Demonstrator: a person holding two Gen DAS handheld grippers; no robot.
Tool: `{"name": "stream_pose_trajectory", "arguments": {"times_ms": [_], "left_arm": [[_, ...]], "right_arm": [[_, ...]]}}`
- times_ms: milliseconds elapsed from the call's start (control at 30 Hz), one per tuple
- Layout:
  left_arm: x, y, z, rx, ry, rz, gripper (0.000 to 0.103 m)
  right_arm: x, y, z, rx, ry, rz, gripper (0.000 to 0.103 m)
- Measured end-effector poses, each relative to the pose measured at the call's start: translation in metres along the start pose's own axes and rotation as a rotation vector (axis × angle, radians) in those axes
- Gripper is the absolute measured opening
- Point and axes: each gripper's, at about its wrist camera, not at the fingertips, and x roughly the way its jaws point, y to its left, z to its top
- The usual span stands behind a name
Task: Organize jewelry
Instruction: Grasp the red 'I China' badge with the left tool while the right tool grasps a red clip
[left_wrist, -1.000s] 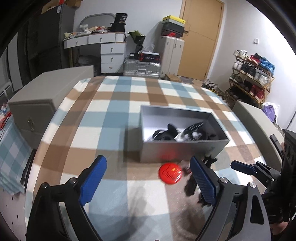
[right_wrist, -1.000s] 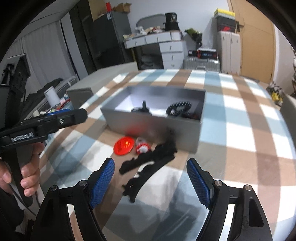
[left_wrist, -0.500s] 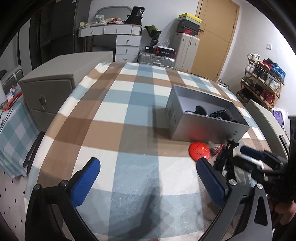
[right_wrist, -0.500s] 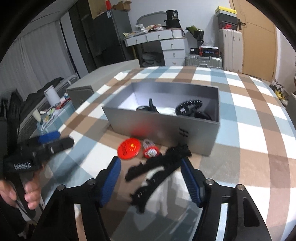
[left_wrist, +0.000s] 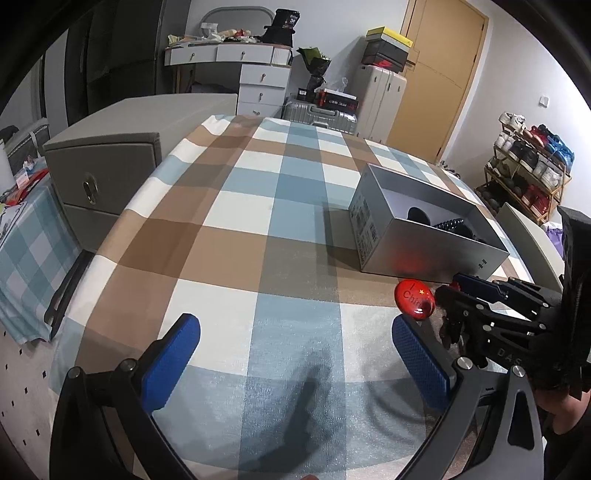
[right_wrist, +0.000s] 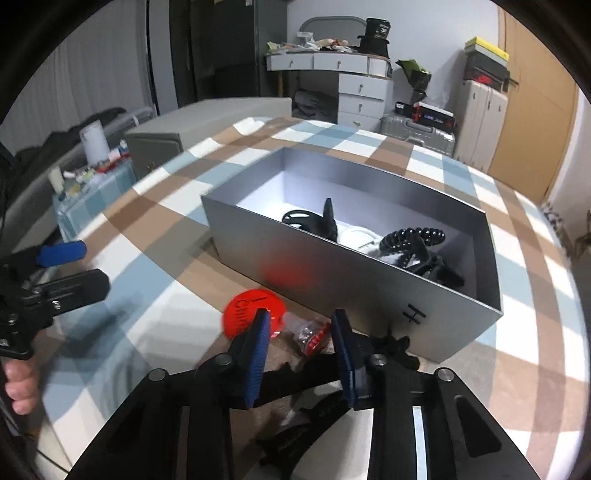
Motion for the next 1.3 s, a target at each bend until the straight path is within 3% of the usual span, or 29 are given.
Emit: {"name": "stream_pose_trajectory", "arguments": {"times_ms": [267,633,1067,1300], "left_arm": [[0.006,-0.002,0.001,-0.001,0.029,-0.012,0.101],[0.012,-0.02,0.01,0.057,0.043,-0.011,0.101],[0.035,-0.066,0.021,0.212,0.081,-0.006,0.101],[0.05,-0.072,0.023,0.202,0.141,-0.02,0.101]], "right_arm": [[0.0,-0.002,-0.001,-0.01,0.001,0.012,0.027],[-0.035,-0.029,-0.005,0.153,-0.106,0.179,0.027],[-0.06,-0.063,-0.032,0.234,-0.182,0.186,0.027],[-0.064,-0.078,-0.041,0.278,-0.223,0.209,0.028]]}}
